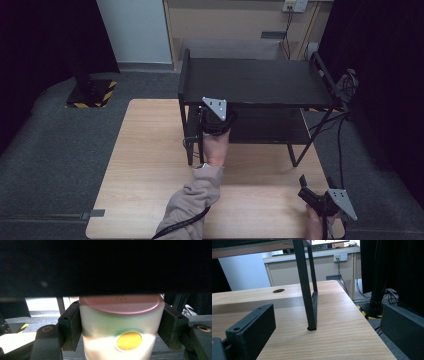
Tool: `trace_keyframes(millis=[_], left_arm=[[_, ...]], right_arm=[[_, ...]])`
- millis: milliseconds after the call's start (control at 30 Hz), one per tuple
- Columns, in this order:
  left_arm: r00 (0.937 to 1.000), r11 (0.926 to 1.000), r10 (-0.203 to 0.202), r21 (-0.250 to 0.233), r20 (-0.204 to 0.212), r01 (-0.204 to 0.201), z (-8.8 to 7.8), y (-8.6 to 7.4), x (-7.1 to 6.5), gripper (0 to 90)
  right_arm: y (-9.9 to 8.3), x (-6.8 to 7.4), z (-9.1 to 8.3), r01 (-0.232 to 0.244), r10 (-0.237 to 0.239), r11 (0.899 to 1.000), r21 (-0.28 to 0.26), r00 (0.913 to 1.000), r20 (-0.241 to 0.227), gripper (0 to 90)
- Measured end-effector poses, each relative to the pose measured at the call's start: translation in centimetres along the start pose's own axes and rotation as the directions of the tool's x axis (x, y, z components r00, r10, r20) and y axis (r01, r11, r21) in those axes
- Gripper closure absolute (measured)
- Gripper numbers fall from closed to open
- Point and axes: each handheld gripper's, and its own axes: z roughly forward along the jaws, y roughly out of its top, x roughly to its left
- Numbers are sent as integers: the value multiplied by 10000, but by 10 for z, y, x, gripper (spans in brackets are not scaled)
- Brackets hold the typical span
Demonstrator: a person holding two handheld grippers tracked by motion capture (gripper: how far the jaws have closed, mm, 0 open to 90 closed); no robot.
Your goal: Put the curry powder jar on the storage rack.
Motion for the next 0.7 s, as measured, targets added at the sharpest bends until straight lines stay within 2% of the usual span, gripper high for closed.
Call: trace_keyframes(millis=[600, 700], left_arm=[[9992, 9987, -346, -356, 202, 353, -1, -11, 8, 291], [9992, 9992, -323, -219, 232, 328, 0, -10, 7, 263]], right_arm=[[0, 0, 0, -17, 17, 10000, 26, 10000, 31, 6], [0, 0, 0, -19, 19, 10000, 20, 10000, 32, 6]])
